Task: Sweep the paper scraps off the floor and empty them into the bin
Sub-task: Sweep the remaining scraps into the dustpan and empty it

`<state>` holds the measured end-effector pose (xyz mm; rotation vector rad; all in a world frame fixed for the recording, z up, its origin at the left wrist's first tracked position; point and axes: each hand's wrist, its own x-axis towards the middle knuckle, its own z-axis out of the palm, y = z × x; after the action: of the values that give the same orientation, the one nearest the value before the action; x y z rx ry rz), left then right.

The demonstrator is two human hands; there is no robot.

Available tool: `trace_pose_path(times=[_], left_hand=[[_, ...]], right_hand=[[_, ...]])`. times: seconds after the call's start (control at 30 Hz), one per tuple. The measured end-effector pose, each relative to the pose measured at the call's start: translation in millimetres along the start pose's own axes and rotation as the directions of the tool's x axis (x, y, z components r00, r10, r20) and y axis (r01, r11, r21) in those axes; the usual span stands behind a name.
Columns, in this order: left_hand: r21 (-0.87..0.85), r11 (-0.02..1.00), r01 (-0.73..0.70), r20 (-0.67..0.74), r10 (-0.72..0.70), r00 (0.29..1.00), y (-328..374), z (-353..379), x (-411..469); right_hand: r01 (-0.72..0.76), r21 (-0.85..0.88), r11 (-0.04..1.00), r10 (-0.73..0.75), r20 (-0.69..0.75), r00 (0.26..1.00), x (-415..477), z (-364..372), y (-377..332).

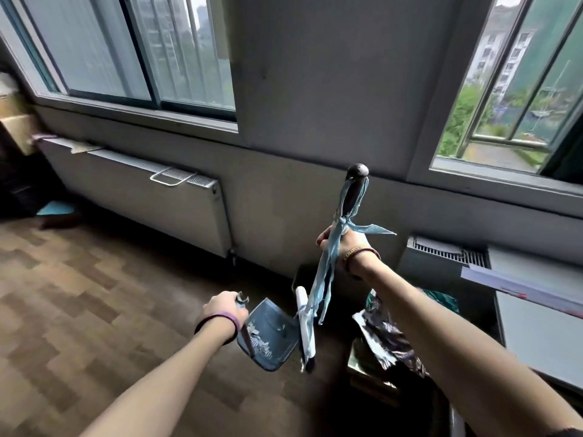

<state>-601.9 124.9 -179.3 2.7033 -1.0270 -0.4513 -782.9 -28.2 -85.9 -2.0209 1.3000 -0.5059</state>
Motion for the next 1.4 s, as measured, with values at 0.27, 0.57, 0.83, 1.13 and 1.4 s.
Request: trace_pose_path(times=[0.27, 0.57, 0.83, 1.13, 1.4], left_hand=[[-0.001, 0.997, -0.082, 0.007, 0.082, 0.997, 39, -7, 105], [0.124, 0.932, -0.34, 0.138, 0.323, 0.936, 88, 6, 257], [0.329, 0.635, -0.699, 0.39, 0.582, 0.713, 113, 41, 316], [0.453, 0.364, -0.814, 0.55, 0.604, 0.576, 129, 88, 333], [0.475, 0.282, -0.833, 0.626, 0.558, 0.545, 135, 120, 324]], right_hand=[[-0.015, 0.104, 0.994, 0.026, -0.105, 0.994, 91, -9, 2], [-0.154, -0.023, 0.988, 0.146, -0.206, 0.968, 202, 5, 2], [-0.28, -0.036, 0.959, 0.263, -0.242, 0.934, 255, -2, 19], [-0.307, 0.046, 0.951, 0.31, -0.206, 0.928, 289, -11, 51], [-0.271, 0.108, 0.957, 0.288, -0.204, 0.936, 313, -10, 71]])
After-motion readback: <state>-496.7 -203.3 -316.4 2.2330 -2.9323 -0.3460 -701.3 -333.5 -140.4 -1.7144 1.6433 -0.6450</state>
